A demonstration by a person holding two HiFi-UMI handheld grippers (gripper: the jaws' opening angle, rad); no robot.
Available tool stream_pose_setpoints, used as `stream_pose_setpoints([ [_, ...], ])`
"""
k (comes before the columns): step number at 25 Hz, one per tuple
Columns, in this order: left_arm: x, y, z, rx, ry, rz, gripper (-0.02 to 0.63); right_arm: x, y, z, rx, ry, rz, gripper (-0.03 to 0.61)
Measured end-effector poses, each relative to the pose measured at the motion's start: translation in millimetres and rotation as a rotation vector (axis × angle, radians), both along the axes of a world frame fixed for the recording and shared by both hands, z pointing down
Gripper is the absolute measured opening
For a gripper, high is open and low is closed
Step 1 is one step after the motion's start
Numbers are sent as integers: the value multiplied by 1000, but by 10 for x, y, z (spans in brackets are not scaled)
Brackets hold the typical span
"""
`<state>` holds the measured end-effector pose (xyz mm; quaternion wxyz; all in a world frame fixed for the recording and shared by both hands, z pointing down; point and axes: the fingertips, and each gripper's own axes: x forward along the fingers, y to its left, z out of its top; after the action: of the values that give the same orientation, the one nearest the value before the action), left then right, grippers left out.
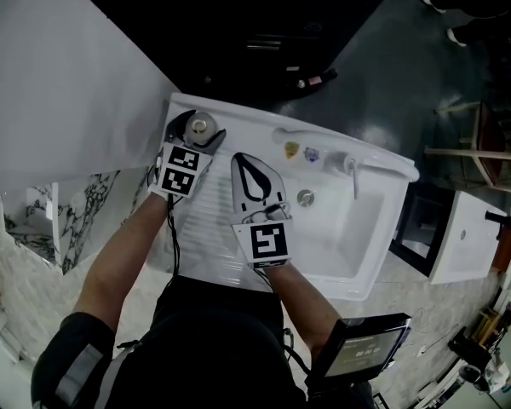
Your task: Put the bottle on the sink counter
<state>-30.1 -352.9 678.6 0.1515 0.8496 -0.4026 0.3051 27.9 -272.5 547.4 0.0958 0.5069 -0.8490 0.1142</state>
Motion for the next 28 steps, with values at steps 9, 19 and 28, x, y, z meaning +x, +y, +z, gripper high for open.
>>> stream_pose_setpoints([
  [9, -59, 37, -1, -1, -1, -23, 350, 5, 24, -53, 18, -20, 9, -5],
  [19, -134, 153, -233, 52, 24, -50, 351, 91, 141, -94, 21, -20, 26, -5],
  [28, -292, 449, -687, 75, 124, -128, 350, 133, 309, -211, 33, -22, 31, -5],
])
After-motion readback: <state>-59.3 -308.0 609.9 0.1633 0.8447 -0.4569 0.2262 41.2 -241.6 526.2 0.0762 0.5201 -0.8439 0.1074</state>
